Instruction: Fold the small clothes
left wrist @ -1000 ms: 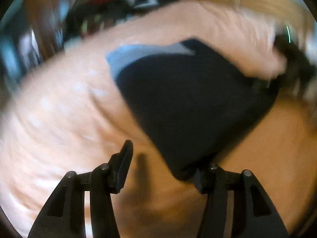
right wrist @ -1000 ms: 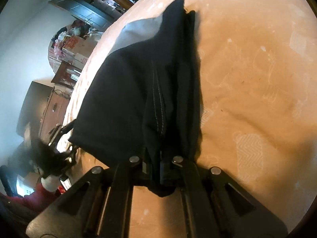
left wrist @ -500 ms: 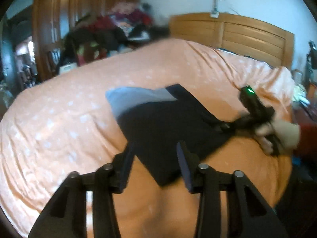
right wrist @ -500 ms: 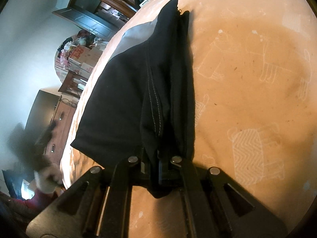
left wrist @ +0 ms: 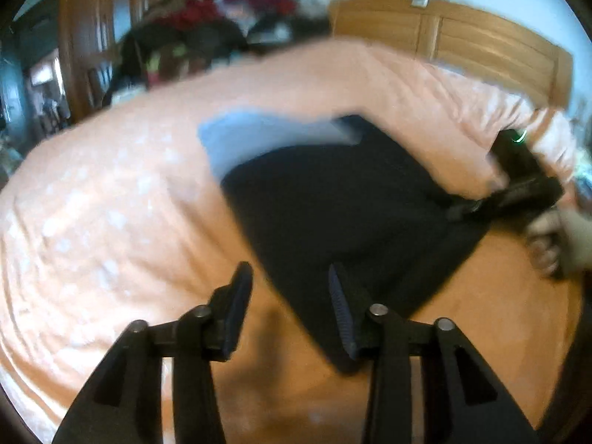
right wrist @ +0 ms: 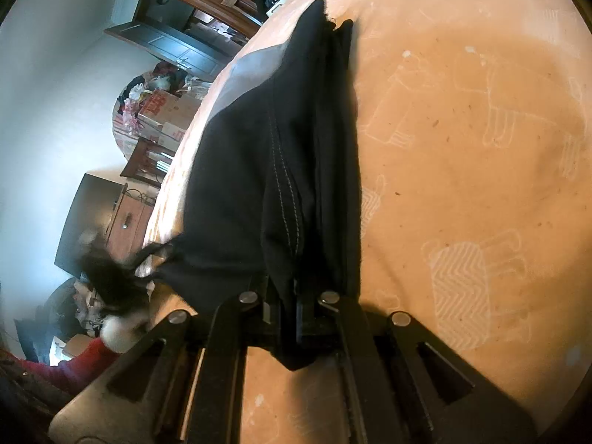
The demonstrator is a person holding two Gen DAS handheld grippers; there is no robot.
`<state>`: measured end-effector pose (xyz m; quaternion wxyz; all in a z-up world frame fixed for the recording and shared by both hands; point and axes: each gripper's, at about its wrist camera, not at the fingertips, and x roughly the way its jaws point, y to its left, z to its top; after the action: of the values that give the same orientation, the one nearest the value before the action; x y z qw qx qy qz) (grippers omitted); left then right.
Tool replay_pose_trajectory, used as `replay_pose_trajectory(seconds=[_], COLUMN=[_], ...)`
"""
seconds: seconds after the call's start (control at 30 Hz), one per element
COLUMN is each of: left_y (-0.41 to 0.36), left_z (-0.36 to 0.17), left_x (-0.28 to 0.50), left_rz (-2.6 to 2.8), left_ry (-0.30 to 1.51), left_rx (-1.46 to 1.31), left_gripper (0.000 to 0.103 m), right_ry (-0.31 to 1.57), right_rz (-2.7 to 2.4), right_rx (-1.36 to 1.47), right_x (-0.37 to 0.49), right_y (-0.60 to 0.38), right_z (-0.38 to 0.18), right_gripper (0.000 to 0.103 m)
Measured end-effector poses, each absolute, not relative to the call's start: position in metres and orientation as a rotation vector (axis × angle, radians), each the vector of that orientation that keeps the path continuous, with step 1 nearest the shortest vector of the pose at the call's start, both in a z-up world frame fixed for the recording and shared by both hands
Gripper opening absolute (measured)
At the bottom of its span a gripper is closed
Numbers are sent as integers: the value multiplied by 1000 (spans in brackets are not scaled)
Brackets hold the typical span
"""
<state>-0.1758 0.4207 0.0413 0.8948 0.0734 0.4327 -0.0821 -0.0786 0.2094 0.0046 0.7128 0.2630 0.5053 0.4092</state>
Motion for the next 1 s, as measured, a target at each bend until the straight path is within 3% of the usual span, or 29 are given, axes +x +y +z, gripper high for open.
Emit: replay_pose_trajectory(seconds=[0.13,0.3,0.43,0.47,0.5,0.57,0.67,0.73,0.83,1.0], left_y=[416,428,425,424,425,427,427,429,418,382], left_z=[68,131,101,80,55,48,61,73,90,46], left_x=[-171,-139,-55,-32,-11,-6,-12,-32,-105,-192], left_rz=[-207,-212,-215,-183,-177,-188,-197,-220,-330,-332], left_ry=[884,681,761,828,905,920,935,910,841,825], left_rx=[160,114,183,217,233,246,243,208,164,445], left_gripper=[41,43,43,45,53,54,48,36,40,41], right_ry=[1114,1102,1099,1096,1094,1093,1092,1091,1087,1086], right_rz=[909,916,915,917,919,920,926,927,928,929], right_rx=[586,594,595,596,600,606,614,616,619,613], right_x=[-79,-82,-81,-81,-80,-80,-81,-81,-81,-81], right_y=[205,205,206,207,207,206,203,202,201,200], right_z=[4,5,6,7,8,7,5,5,4,4], right_gripper=[1,1,1,1,1,1,1,1,1,1])
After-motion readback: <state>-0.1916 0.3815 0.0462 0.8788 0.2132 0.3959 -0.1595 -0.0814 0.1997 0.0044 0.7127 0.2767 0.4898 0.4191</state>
